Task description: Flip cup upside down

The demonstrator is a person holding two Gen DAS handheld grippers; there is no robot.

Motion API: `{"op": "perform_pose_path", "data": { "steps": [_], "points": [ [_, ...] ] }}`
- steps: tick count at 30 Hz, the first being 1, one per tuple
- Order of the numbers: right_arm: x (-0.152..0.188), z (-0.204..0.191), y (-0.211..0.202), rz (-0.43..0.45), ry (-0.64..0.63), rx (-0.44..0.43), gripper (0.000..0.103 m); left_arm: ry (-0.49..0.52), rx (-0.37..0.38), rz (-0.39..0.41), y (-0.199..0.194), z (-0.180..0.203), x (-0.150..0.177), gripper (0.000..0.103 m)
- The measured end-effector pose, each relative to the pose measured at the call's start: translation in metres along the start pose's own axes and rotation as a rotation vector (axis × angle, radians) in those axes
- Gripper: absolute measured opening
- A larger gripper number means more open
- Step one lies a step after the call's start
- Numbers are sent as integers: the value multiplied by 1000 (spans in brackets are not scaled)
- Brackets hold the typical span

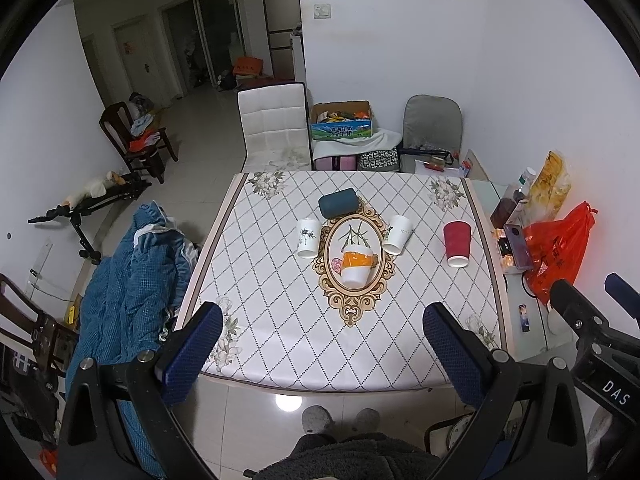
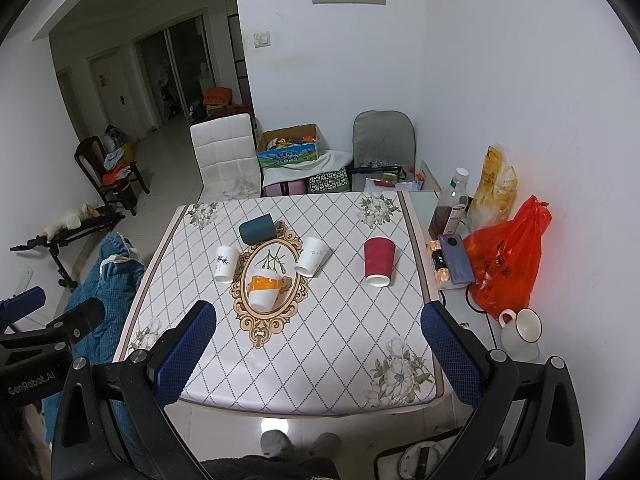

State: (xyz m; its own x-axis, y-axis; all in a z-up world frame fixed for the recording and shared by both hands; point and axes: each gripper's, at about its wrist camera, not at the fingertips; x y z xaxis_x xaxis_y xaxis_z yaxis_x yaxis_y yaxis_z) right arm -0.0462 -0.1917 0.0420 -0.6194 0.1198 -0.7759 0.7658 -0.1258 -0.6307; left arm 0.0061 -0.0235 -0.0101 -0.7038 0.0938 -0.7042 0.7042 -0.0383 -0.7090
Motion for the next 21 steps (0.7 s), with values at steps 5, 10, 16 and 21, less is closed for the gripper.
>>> {"op": "perform_pose_path", "data": {
  "steps": [5,10,16,21],
  "points": [
    [12,5,15,-1,5,4,103,3,17,-6,4,1,-1,102],
    [17,5,14,-8,10,6,103,4,28,-18,7,1,0,102],
    [23,9,24,-39,27,8,103,1,27,-44,24,4,0,102],
    [25,22,51,-105,49,40,103,7,27,-72,48,16,4,102]
  ]
}}
Point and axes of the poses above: each gripper's, at about its wrist camera, not at the fingertips, and y roughly the way its jaws point, z to its right, x to its underside, and after that the axes turned 8 degrees about z, right-handed
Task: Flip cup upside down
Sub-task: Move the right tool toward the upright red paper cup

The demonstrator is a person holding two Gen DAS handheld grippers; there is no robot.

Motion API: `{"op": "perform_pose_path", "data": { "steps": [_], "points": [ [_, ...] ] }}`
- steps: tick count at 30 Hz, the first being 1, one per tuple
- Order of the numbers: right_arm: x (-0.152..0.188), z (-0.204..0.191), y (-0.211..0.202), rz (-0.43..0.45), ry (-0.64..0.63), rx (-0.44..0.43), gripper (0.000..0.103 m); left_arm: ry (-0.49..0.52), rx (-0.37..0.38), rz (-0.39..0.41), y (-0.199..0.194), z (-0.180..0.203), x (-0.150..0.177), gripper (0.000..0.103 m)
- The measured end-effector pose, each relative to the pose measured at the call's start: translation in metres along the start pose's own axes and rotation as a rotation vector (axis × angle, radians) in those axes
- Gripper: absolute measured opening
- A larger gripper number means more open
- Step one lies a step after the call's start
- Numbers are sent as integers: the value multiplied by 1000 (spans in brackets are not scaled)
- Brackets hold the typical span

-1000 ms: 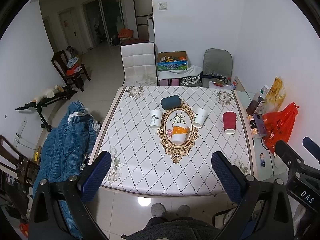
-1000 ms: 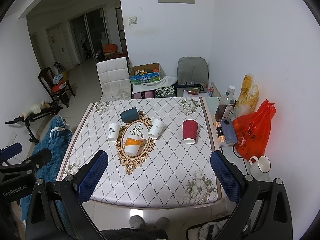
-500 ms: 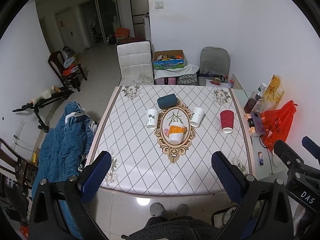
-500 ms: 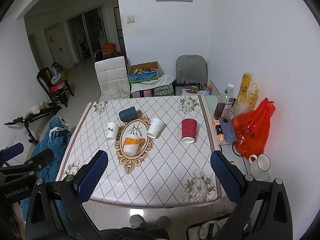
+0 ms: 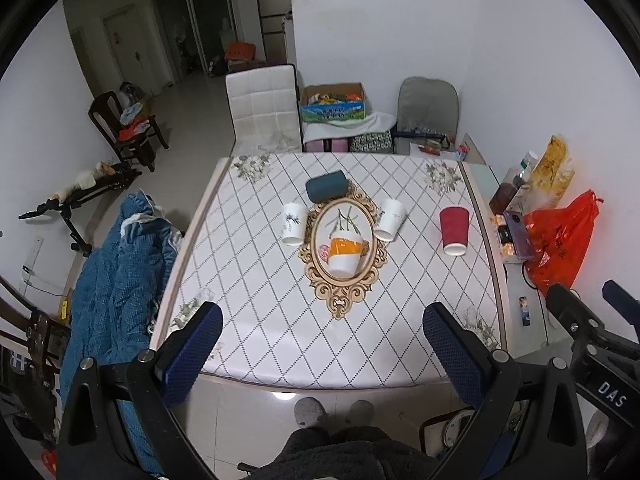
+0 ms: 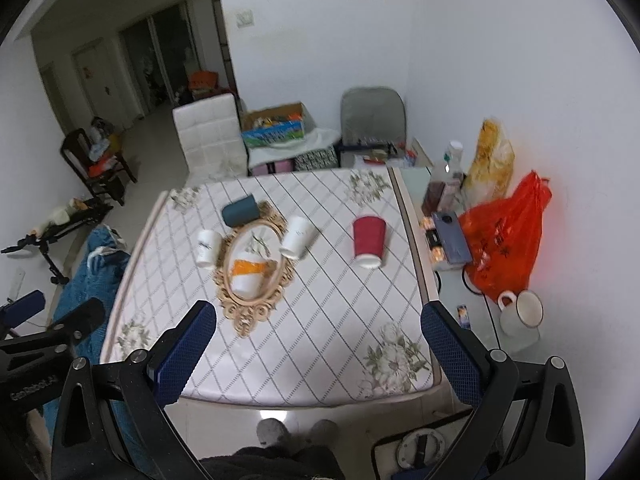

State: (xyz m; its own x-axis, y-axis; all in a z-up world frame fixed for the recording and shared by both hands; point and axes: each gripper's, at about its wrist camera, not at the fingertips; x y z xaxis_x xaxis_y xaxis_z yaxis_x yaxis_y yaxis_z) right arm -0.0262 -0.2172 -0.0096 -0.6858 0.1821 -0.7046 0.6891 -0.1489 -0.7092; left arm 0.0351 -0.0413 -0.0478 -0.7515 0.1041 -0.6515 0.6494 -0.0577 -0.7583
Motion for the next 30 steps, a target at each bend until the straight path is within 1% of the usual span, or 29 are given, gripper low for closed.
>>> {"op": "perform_pose_path", "data": {
  "steps": [4,10,16,23,30],
  "points": [
    [3,20,33,-65,23,34,103,15,-4,-35,24,14,2,102],
    [21,57,90,-160,44,74,103,35,-2,-93,62,41,1,102],
    [41,85,141,-228,60,107,103,62,3,-133,100,67,-2,102],
    [63,102,196,-315,81,145,103,122,10,-186,148,96,-8,102],
    [83,109,247,-402,127,173,103,203,34,-263,209,124,-14,102]
  ]
}}
Point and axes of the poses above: each gripper's, at about its wrist camera, not at the fingertips, and y roughly the way its jaws point, z to its right, x to its underside, and after that the axes turned 8 degrees about z, right-handed
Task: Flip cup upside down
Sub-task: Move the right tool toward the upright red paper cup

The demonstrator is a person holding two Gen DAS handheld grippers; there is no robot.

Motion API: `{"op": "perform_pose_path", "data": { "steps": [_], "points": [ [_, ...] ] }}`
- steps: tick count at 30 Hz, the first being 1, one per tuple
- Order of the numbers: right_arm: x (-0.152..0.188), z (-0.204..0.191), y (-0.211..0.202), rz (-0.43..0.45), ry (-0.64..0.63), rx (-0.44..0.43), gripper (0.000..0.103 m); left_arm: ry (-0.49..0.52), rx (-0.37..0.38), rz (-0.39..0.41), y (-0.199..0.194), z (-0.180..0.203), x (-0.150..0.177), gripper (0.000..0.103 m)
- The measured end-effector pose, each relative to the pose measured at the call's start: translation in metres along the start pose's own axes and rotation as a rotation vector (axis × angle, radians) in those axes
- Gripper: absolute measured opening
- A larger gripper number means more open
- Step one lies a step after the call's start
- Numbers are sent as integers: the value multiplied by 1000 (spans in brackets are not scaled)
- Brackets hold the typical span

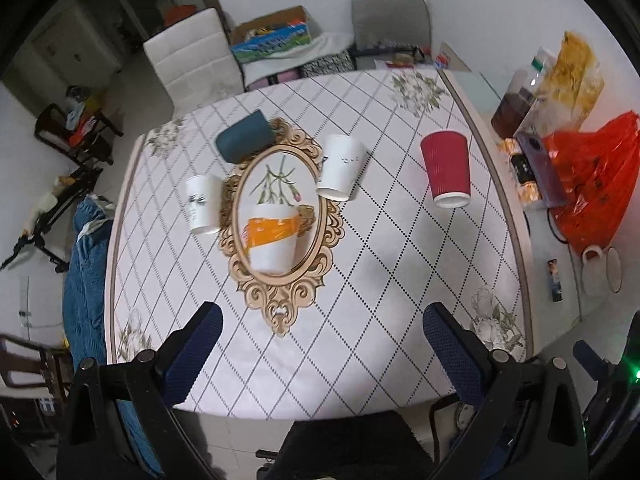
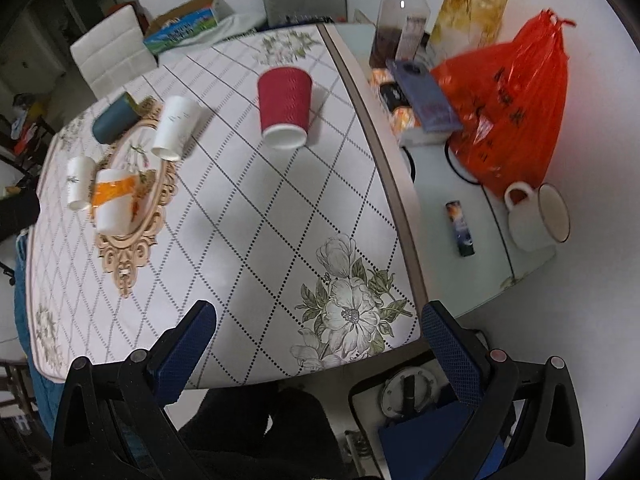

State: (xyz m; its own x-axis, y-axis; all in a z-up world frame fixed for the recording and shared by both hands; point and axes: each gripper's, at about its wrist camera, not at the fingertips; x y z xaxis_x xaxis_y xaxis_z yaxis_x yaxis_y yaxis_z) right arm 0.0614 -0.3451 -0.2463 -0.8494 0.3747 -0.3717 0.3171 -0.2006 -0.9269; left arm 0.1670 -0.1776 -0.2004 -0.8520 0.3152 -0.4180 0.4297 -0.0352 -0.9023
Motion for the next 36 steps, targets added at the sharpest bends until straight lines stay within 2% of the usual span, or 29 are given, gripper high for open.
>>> {"op": "perform_pose_path", "data": {
  "steps": [9,18,23,28,36],
  "points": [
    [-6,0,67,-114,44,41,103,81,18,-89,68,22,-43,102],
    [-11,12,130,-222,61,109,103,133,51,-126,121,50,-91,102],
    [-17,23,153,-258,67,155,103,163,88,-164,151,75,-116,102],
    [-24,37,167,-288,92,190,103,153,146,-242,183,101,-137,102],
    [-31,55,186,-325,112,217,103,186,206,-336,224,142,-150,102]
  ]
}}
Point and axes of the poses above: each gripper's, at about its wrist camera, not at the fingertips, and y roughly the way its jaws point, z to its right, x to its underside, and after that the axes turned 8 degrees about z, right-handed
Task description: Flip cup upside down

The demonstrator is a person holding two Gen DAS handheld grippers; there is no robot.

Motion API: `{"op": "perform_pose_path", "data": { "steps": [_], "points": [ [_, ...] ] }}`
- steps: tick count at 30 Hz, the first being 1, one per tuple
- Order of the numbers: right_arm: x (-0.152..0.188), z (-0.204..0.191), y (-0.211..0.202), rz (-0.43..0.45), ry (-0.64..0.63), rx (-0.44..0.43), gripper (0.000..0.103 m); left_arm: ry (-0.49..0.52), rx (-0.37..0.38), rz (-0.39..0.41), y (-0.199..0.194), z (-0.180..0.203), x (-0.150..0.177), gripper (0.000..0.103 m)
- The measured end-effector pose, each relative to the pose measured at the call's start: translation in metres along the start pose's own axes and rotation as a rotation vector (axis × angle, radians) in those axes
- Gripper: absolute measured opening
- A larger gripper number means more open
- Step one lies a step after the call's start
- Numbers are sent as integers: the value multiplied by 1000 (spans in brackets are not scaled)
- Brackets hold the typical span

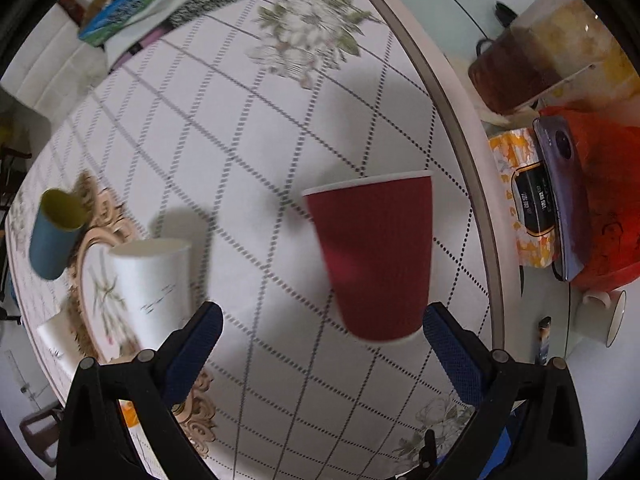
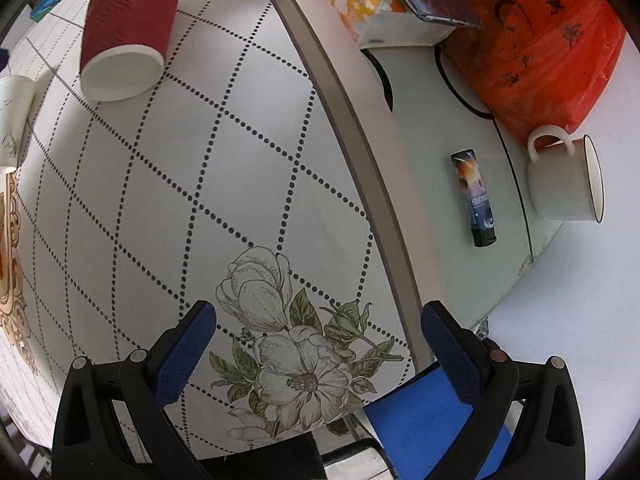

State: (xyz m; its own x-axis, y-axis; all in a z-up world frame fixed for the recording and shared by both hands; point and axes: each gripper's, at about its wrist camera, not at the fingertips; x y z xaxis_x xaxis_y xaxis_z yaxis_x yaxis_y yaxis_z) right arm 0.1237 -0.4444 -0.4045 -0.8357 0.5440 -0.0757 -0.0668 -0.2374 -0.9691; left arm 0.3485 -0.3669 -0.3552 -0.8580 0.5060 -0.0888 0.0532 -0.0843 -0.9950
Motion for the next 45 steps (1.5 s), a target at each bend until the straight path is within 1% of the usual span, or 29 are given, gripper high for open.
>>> {"op": "perform_pose_path", "data": {
  "steps": [5,8,15,21,22,23,27,31,37,45],
  "points": [
    [-9,2,10,-16,5,-3,103,51,-2,-27,18,16,-8,102],
    [-15,2,16,-29,17,-10,103,86,-11,-42,29,23,-9,100],
    [-21,0,24,-53,45,-21,103,155,-17,-47,44,34,-12,98],
    [-21,1,32,-68,69,-27,103,203,-14,-54,55,42,-19,89],
    [-23,1,34,-69,73,-27,103,208,-11,-54,57,44,-20,82],
    [-23,2,34,-69,75,-26,103,211,-12,-56,57,48,-20,78],
    [-22,4,33,-73,86,-29,103,234,-32,-56,70,61,-25,76],
    [-15,6,21,-77,94,-31,103,241,-38,-49,79,67,-30,74],
    [-21,6,25,-90,106,-38,103,257,-45,-34,86,70,-39,73],
    [-26,12,23,-86,134,-62,103,224,-36,-7,66,61,-35,72]
  ]
}}
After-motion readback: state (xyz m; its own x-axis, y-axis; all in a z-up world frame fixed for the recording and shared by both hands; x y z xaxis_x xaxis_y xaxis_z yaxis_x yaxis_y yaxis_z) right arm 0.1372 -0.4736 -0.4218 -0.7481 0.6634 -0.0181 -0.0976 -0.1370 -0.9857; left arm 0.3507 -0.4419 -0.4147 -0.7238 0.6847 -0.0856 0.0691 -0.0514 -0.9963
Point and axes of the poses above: each gripper's, at about its wrist camera, not at the fingertips, and y roughly the way its jaws point, z to its right, x to its underside, and after that the axes turned 8 degrees about z, right-handed
